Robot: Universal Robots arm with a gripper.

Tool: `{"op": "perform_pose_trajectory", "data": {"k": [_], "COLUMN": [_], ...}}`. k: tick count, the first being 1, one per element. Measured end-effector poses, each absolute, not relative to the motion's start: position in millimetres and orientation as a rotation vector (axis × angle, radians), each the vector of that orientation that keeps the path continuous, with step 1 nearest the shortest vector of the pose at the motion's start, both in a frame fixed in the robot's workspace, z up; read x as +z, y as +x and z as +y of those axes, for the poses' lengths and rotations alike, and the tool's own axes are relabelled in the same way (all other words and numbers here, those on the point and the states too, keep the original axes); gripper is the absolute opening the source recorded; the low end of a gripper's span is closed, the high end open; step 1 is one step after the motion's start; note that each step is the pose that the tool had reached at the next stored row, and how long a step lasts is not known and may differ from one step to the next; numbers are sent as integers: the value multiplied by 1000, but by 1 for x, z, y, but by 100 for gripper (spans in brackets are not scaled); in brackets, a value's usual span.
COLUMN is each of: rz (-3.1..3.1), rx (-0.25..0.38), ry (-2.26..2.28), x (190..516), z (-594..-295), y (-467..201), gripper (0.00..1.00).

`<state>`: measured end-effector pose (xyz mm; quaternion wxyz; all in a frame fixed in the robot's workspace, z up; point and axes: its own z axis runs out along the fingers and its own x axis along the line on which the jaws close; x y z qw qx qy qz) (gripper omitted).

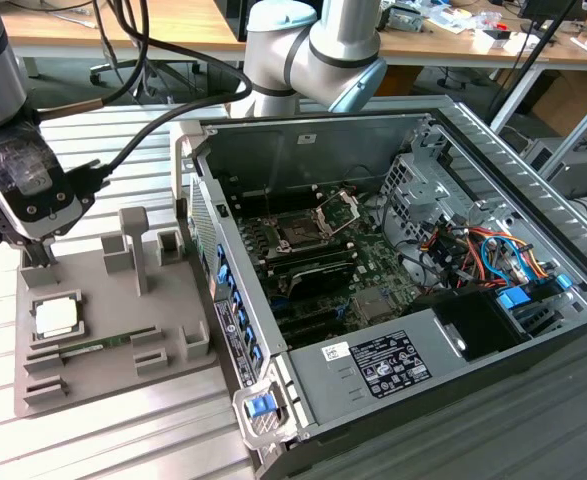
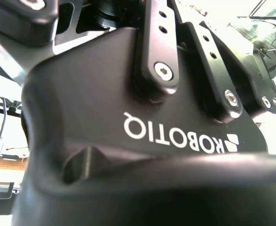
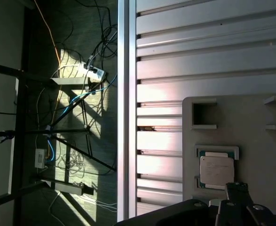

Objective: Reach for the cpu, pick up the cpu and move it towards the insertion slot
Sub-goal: 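Pick up the cpu and move it towards the insertion slot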

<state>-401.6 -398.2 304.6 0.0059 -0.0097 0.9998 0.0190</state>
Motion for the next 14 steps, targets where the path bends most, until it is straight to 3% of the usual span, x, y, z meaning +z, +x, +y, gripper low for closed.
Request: {"op": "perform_pose_trajectory", "data": {"k": [14], "rz": [3129], "rx": [59], "ry": [-30], "x": [302], "z": [-398], "y": [-402], "gripper": [11]}}
